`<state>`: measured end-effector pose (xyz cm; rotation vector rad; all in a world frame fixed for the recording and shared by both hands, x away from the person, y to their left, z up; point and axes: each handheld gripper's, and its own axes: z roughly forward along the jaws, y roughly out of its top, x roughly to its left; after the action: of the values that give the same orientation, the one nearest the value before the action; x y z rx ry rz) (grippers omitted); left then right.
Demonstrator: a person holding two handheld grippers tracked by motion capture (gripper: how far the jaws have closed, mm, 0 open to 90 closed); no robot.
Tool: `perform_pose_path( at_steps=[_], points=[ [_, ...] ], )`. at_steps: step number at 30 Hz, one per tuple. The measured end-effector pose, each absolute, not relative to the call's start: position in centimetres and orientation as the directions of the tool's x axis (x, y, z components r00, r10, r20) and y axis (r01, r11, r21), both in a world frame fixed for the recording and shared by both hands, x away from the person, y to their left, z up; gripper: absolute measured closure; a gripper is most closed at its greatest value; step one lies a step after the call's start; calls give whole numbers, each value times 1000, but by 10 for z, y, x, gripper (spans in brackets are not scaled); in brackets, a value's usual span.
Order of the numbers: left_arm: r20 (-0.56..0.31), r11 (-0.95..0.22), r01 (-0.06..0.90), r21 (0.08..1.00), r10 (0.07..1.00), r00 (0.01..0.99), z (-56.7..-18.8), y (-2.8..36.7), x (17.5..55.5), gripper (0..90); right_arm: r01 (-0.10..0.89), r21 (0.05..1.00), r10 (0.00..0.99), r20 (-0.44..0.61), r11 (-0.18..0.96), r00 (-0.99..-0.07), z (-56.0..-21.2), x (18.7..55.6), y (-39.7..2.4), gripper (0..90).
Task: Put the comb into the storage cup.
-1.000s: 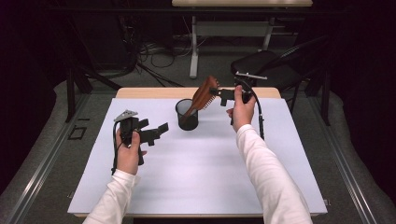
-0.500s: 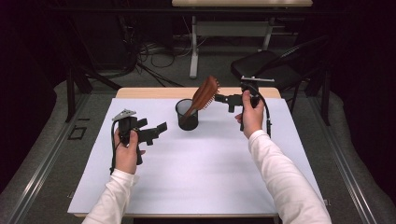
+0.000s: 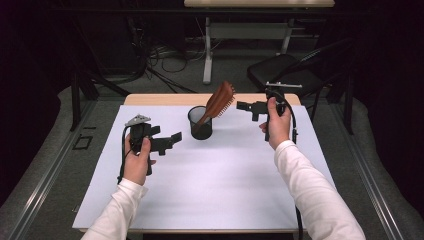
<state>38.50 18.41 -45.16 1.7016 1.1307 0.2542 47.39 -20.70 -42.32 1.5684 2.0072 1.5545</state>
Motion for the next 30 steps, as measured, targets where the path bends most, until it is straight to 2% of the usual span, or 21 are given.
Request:
perform_pose_path(
  at_steps=[7,11,19,30],
  points=[
    [-299,-53,547,835,792,532,-446,187,385,4,561,827,845,332,-47,-419,-420,457,-215,26],
    [-287,-65,543,837,794,536,-445,187,385,4,518,855,883,230,18,-410,-416,448,-220,26],
    [-242,-115,537,836,800,549,-443,185,387,4,478,869,897,105,127,-429,-411,433,-226,23],
    [-187,-164,519,839,809,557,-437,192,386,4,471,861,879,63,191,-472,-415,413,-226,14]
  ],
)
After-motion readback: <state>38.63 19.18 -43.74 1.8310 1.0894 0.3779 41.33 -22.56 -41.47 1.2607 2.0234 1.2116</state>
